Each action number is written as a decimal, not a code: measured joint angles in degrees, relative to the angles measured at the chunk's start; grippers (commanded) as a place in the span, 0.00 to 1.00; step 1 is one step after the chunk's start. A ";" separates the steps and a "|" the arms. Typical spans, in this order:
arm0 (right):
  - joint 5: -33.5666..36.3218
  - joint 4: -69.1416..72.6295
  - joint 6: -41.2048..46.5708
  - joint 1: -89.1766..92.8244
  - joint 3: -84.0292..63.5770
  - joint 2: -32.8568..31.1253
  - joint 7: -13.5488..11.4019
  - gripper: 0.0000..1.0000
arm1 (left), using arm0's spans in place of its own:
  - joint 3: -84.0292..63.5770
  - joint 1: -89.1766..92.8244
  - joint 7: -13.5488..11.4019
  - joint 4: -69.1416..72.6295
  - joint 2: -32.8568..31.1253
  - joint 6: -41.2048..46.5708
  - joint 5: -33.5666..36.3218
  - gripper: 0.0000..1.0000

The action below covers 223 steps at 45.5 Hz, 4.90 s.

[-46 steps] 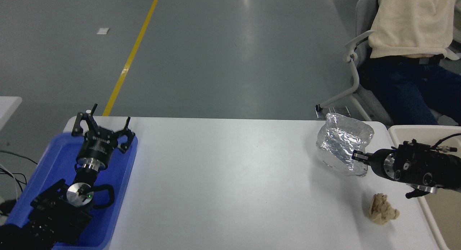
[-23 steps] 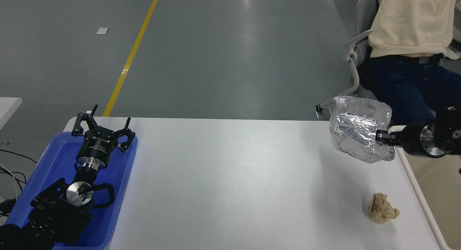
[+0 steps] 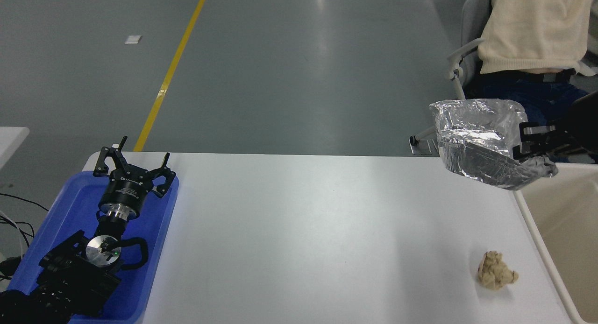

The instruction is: Pick up foil plate and place in dustbin

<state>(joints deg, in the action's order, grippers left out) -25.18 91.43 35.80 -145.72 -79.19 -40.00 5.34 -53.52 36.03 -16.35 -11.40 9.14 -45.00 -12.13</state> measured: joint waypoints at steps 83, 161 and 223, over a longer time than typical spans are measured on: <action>-6.32 -45.13 -26.43 62.25 13.37 -20.30 -0.06 0.00 | 0.00 0.00 -0.18 0.01 0.00 0.00 0.00 1.00; -6.07 -85.44 -50.16 113.82 46.22 4.09 -0.24 0.94 | 0.00 0.00 -0.26 -0.02 0.00 0.00 0.00 1.00; -6.12 -6.12 -12.04 32.92 -4.12 -4.14 -0.26 1.00 | 0.00 0.00 -0.02 0.00 0.00 0.00 0.00 1.00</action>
<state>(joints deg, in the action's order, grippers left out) -31.30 85.31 23.76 -112.80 -83.30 -44.15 5.09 -53.52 36.03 -16.36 -11.40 9.14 -45.00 -12.13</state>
